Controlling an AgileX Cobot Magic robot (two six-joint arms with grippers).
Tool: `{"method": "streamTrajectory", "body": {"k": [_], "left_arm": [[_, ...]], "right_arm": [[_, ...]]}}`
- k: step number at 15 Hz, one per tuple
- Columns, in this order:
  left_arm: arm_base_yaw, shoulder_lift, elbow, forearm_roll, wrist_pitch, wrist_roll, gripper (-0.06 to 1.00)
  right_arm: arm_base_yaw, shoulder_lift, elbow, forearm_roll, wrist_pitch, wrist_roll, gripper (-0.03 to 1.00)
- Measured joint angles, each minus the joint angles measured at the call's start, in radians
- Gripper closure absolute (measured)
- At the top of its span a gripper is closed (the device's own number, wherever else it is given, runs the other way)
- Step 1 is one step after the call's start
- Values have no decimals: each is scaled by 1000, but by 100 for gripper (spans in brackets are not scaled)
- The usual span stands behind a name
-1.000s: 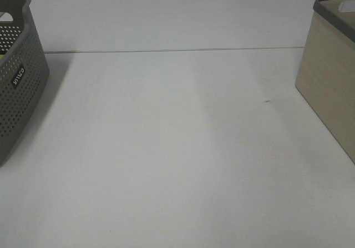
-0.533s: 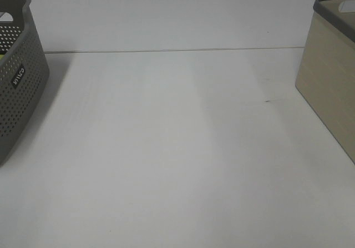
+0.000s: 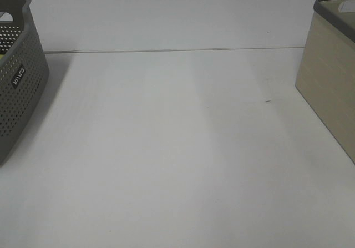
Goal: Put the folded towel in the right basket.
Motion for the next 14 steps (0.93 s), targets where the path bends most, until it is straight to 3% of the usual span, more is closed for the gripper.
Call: {"method": "streamTrajectory", "body": {"k": [14], "left_arm": [[0, 0, 0, 0, 0, 0, -4]], "right_arm": [[0, 0, 0, 0, 0, 0, 3]]}}
